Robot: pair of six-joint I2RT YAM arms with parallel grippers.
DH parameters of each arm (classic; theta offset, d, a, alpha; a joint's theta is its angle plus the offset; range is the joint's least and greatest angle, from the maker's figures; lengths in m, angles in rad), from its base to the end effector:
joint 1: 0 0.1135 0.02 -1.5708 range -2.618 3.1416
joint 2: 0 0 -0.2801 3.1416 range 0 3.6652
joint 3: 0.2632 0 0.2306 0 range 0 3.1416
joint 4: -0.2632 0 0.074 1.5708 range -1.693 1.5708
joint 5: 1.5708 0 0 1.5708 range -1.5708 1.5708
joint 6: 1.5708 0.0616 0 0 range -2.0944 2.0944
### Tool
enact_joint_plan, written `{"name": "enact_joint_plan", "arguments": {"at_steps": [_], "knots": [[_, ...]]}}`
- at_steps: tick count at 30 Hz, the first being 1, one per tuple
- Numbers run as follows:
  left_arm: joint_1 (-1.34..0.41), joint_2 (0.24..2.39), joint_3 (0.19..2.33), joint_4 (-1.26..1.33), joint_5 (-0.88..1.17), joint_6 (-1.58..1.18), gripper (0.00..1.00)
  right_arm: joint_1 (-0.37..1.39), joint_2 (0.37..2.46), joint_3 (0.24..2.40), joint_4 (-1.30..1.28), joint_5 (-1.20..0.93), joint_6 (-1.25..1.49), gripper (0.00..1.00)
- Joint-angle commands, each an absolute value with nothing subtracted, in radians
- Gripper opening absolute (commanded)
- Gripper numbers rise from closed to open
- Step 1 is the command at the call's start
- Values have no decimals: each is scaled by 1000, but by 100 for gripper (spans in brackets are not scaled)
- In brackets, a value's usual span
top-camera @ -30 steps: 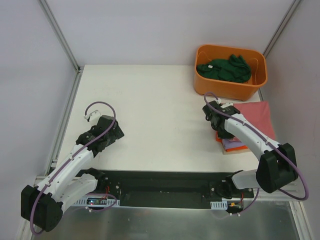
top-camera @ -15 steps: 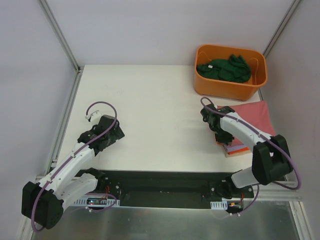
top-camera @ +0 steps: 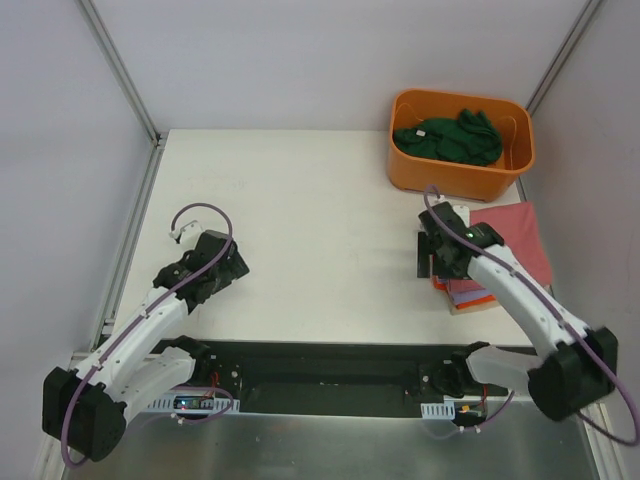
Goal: Fold and stack the t-shirts
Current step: Put the neatly folded tshirt into the corner of the board with the right arm
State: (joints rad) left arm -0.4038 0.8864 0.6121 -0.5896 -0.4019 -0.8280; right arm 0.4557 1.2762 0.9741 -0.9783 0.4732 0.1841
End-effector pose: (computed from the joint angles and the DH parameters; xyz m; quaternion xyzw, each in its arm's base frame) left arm 0.1551 -0.0401 0.2286 -0.2611 0.8842 -0.0431 0.3850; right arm 0.1973 0.0654 0.2491 -0.0966 0.9576 -0.1759 0.2065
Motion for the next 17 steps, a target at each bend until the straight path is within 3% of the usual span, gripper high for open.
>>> {"name": "enact_joint_plan", "arguments": {"at_steps": [1, 10, 17], "knots": [[-390, 838, 635, -611, -397, -822, 99, 454, 992, 996, -843, 350, 74, 96], [-390, 732, 707, -661, -376, -805, 99, 454, 572, 729, -381, 285, 66, 96], [-390, 606, 706, -673, -382, -824, 99, 456, 471, 653, -319, 232, 8, 96]]}}
